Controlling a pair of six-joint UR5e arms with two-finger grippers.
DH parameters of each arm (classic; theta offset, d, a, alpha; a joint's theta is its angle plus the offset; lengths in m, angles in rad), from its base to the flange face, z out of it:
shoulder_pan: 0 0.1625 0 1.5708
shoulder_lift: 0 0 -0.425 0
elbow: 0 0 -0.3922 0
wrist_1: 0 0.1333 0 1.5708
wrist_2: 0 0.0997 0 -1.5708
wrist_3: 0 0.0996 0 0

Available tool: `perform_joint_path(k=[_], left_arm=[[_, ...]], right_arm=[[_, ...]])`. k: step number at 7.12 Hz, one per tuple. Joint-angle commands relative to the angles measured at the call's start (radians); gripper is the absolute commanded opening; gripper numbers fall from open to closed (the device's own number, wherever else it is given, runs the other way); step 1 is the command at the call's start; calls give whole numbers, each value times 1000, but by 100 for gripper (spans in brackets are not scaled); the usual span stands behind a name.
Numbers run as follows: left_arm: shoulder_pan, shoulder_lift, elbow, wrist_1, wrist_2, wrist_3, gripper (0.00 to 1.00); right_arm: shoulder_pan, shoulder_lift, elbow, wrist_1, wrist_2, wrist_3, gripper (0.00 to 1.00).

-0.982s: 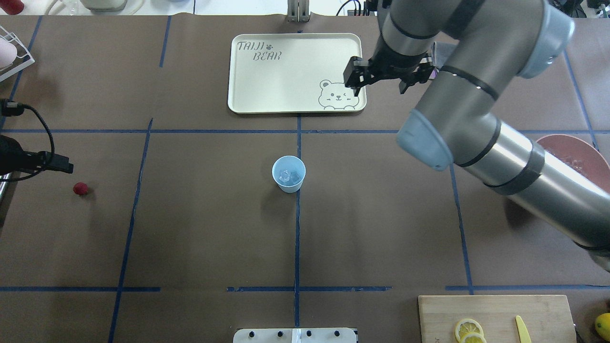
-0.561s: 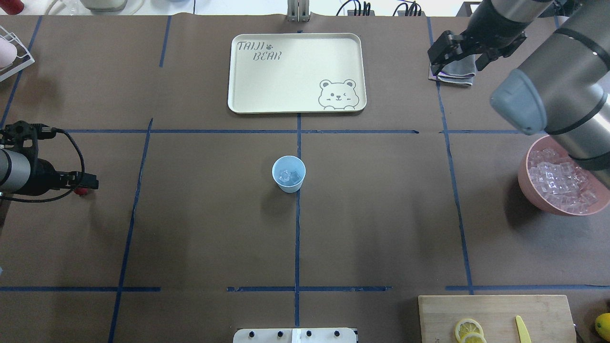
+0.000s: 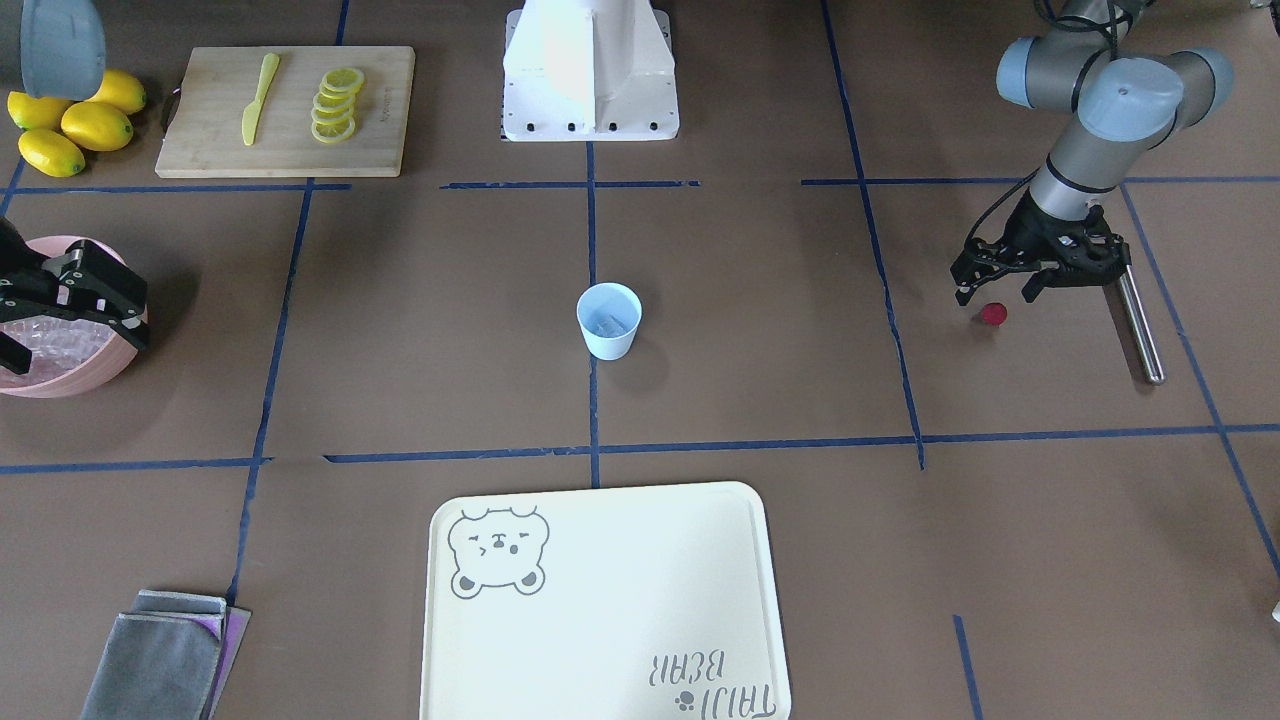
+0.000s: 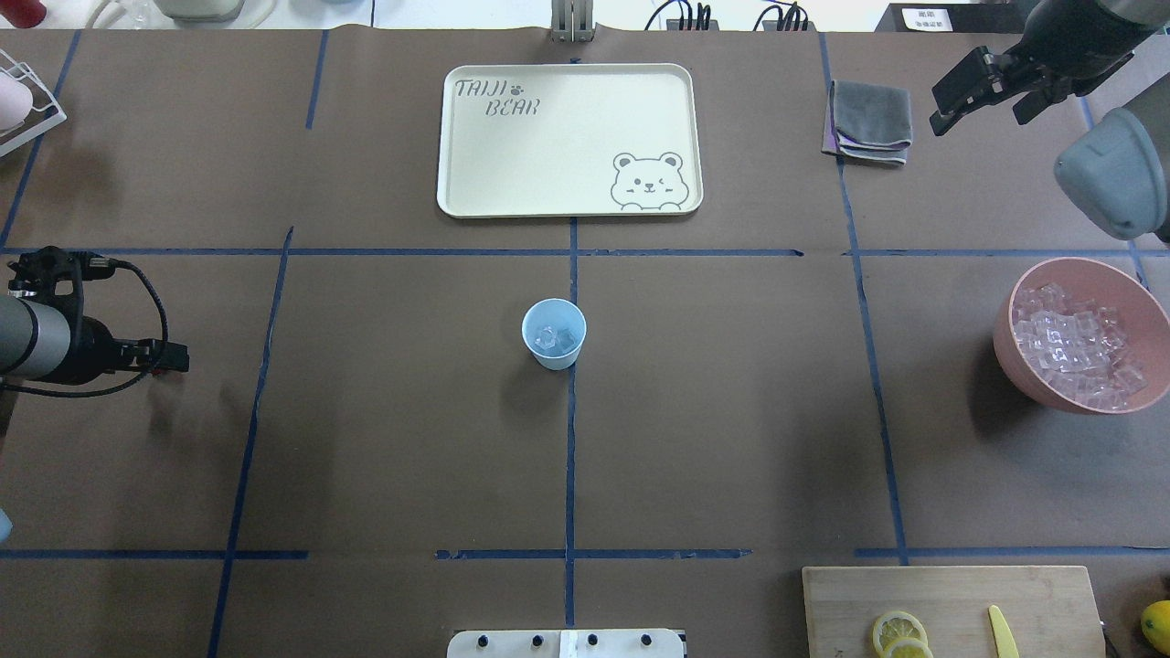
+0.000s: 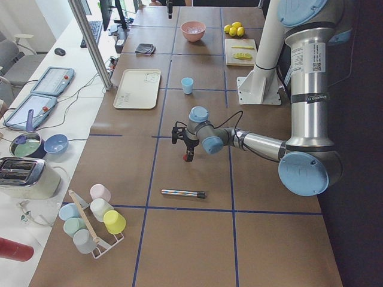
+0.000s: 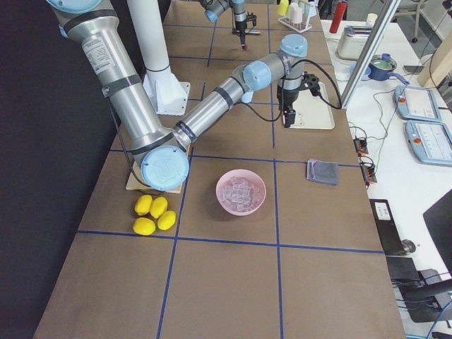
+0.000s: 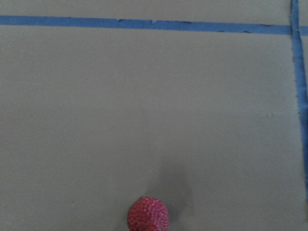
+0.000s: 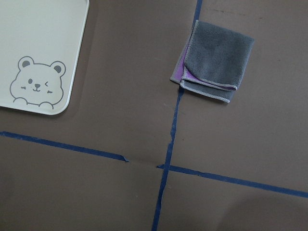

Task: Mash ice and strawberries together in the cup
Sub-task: 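Lower the left gripper and grasp the red strawberry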

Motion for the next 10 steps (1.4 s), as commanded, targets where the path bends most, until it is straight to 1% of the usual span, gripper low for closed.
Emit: perform_joint_path(k=[1, 4, 6, 7, 8, 9, 10], left_arm=[[0, -12, 27, 0, 0, 3, 100], [3, -21, 35, 3, 0, 3, 100], [3, -35, 58, 1, 0, 4, 99], [3, -35, 58, 1, 0, 3, 94], [3, -34, 58, 1, 0, 1, 84], [1, -32, 56, 1, 0, 1, 62], [-2, -31, 56, 1, 0, 3, 38]], right_arm=[[3, -5, 1, 2, 3, -5, 100], [3, -6, -1, 2, 0, -5, 100], [3, -5, -1, 2, -2, -5, 100], [3, -5, -1, 2, -2, -5, 100], [3, -5, -1, 2, -2, -5, 100], [3, -5, -1, 2, 0, -5, 100], [3, -3, 1, 2, 0, -5, 100]])
